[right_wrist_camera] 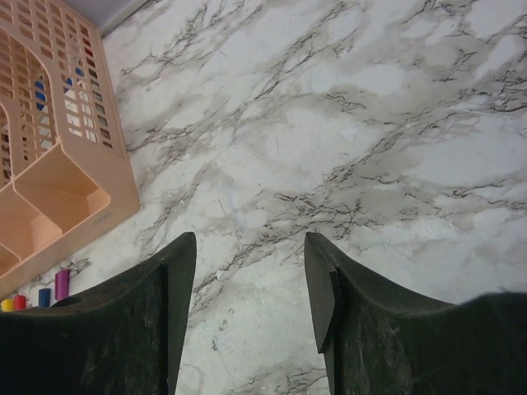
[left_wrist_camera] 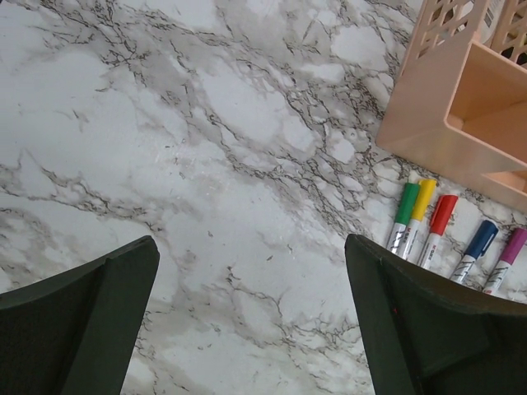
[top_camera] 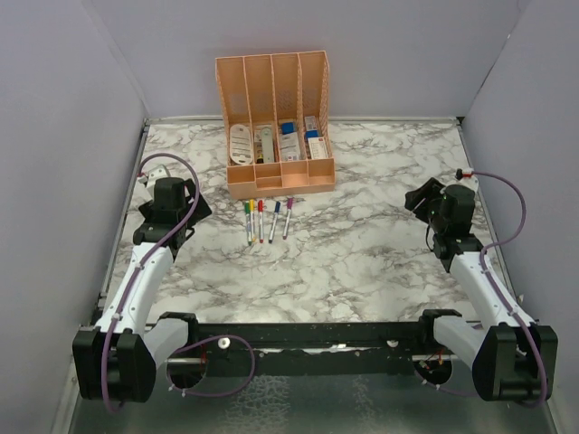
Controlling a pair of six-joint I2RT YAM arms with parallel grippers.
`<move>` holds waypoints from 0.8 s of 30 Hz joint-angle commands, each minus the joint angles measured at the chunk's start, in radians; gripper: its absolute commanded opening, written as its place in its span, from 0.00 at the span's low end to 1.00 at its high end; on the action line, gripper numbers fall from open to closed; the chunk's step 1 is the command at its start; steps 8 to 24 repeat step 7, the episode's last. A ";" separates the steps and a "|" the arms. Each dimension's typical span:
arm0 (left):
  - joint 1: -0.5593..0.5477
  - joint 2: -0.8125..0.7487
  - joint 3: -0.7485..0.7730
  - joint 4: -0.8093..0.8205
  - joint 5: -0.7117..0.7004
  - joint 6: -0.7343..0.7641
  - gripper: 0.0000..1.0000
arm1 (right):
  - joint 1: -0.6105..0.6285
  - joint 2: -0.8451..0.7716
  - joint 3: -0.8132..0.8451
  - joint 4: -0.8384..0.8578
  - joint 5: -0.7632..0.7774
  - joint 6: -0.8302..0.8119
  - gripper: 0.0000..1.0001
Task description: Insert the pens into the pen caps
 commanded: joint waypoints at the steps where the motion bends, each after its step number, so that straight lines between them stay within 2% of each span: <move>1: 0.001 -0.011 -0.003 -0.008 -0.039 0.014 0.99 | -0.007 0.012 -0.006 -0.011 0.028 -0.002 0.55; 24: 0.001 -0.015 -0.015 0.012 -0.027 0.016 0.99 | -0.006 0.017 -0.008 -0.014 0.027 -0.002 0.55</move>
